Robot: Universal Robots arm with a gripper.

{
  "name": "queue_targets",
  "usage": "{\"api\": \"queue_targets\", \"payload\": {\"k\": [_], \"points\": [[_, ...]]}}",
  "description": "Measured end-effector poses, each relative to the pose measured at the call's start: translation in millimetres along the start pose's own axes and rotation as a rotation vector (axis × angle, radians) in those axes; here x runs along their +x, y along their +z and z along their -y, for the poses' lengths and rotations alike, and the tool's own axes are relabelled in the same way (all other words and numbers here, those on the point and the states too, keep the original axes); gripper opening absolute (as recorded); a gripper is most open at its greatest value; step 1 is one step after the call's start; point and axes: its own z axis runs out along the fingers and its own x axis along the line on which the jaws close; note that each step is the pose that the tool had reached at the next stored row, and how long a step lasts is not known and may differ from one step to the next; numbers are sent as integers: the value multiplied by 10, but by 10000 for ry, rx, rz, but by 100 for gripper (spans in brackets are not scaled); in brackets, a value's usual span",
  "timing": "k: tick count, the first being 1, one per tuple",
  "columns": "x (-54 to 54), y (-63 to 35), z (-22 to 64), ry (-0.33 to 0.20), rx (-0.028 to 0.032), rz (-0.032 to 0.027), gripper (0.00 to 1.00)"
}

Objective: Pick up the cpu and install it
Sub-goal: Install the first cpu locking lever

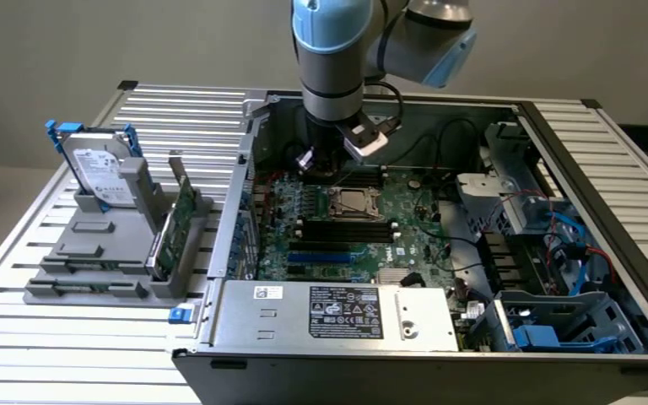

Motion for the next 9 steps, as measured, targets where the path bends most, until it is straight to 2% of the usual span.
{"api": "queue_targets", "payload": {"k": [9], "points": [[9, 20, -12, -61, -18, -31, 11]]}}
